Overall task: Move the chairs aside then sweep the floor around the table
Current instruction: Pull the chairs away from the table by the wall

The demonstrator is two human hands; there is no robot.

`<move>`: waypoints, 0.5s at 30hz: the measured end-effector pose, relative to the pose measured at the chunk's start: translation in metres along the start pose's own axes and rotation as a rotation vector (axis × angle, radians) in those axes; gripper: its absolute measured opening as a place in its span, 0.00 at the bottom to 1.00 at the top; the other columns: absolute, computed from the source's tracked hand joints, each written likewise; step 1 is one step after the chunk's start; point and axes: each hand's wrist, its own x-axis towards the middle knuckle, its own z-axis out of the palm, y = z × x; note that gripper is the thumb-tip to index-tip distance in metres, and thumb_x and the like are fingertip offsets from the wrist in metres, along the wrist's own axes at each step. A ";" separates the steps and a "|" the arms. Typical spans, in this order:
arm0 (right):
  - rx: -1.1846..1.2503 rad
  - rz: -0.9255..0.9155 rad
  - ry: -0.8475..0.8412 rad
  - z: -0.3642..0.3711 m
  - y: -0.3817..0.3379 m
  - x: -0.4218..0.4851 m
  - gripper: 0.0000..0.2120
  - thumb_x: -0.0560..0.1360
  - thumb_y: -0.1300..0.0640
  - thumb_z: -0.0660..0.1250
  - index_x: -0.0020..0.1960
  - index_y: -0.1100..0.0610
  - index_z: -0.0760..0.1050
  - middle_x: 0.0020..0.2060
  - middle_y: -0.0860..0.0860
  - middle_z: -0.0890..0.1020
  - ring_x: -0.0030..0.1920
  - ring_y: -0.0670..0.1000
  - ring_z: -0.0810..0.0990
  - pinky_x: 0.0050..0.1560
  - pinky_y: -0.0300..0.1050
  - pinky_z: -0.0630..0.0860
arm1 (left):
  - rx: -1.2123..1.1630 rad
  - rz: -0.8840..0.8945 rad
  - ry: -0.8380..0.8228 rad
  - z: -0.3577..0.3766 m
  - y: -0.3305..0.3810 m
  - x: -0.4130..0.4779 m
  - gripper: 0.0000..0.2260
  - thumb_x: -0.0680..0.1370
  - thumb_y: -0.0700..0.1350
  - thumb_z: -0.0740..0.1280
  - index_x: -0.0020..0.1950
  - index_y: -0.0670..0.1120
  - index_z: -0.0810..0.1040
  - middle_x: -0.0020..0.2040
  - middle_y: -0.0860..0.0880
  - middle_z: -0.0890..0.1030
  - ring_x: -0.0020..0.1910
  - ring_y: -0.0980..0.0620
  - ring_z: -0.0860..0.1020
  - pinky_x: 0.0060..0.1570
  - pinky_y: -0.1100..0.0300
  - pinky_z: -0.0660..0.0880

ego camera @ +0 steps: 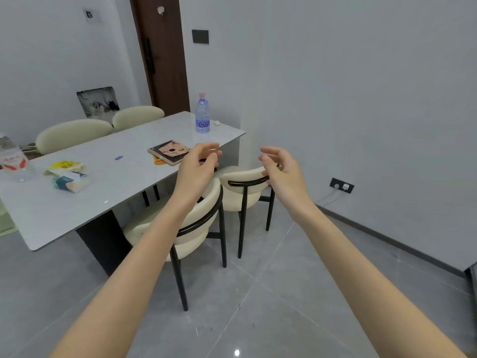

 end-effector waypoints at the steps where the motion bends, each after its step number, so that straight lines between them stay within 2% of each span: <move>1: -0.010 0.005 0.003 -0.001 0.002 0.005 0.12 0.80 0.52 0.59 0.62 0.47 0.73 0.56 0.44 0.78 0.53 0.49 0.78 0.60 0.52 0.76 | 0.013 -0.006 -0.001 0.005 -0.002 0.005 0.14 0.81 0.41 0.58 0.64 0.49 0.74 0.56 0.53 0.79 0.53 0.54 0.79 0.60 0.52 0.76; 7: -0.024 0.034 -0.007 0.003 0.043 0.061 0.11 0.80 0.52 0.59 0.61 0.47 0.73 0.52 0.38 0.77 0.53 0.50 0.78 0.61 0.53 0.75 | 0.037 -0.040 -0.038 0.036 -0.043 0.062 0.13 0.80 0.39 0.59 0.63 0.49 0.74 0.54 0.53 0.79 0.56 0.52 0.78 0.63 0.49 0.74; 11: -0.059 0.066 -0.021 0.009 0.078 0.117 0.13 0.80 0.53 0.59 0.64 0.50 0.73 0.55 0.43 0.77 0.54 0.50 0.77 0.59 0.50 0.76 | 0.061 -0.071 -0.051 0.056 -0.078 0.118 0.13 0.79 0.39 0.60 0.62 0.49 0.74 0.53 0.55 0.79 0.57 0.53 0.77 0.63 0.49 0.73; 15: -0.106 0.109 -0.029 0.014 0.108 0.180 0.14 0.80 0.54 0.59 0.65 0.51 0.72 0.54 0.44 0.77 0.55 0.51 0.77 0.58 0.45 0.73 | 0.094 -0.101 -0.069 0.076 -0.109 0.183 0.13 0.80 0.40 0.59 0.62 0.50 0.74 0.54 0.55 0.79 0.57 0.53 0.77 0.64 0.48 0.73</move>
